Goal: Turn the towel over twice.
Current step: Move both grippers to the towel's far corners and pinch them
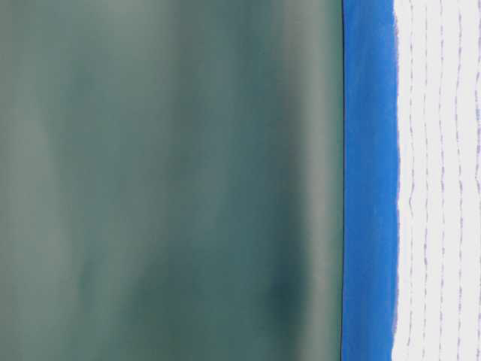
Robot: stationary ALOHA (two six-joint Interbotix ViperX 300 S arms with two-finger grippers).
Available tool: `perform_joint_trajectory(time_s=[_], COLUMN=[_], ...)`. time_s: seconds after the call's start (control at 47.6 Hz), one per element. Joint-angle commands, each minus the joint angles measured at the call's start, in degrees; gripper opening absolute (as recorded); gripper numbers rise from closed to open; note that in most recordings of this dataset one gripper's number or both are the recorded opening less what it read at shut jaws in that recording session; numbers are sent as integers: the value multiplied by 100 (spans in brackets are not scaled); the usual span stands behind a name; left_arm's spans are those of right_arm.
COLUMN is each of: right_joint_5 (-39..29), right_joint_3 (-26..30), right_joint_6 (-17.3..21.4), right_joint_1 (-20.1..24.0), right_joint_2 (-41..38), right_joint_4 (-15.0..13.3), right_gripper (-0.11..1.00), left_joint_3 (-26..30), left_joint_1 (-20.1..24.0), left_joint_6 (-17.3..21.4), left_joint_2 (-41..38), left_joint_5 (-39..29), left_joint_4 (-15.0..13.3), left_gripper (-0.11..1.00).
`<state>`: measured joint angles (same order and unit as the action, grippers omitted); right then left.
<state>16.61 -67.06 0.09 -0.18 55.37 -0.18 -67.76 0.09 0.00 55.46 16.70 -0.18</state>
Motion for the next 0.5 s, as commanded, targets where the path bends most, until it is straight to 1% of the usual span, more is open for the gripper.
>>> perform_joint_trajectory(time_s=[0.0, 0.084, 0.189, 0.315, 0.483], right_joint_5=[44, -114, -422, -703, -800], right_joint_3=[114, 185, 272, 299, 264], right_joint_6=[9, 44, 88, 246, 439], right_joint_1=[-62, -167, -404, -782, -1274], right_joint_2=[-44, -44, -53, -185, -492], right_joint_4=[9, 9, 18, 35, 44], right_gripper=[0, 0, 0, 0, 0], left_joint_3=[149, 141, 123, 88, 53], left_joint_1=[35, 132, 281, 536, 958], left_joint_6=[53, 62, 62, 70, 62], left_joint_2=[-35, -44, -114, -308, -694], left_joint_5=[44, 44, 35, 35, 44], left_joint_4=[-88, -88, -88, -88, -97], left_gripper=[0, 0, 0, 0, 0])
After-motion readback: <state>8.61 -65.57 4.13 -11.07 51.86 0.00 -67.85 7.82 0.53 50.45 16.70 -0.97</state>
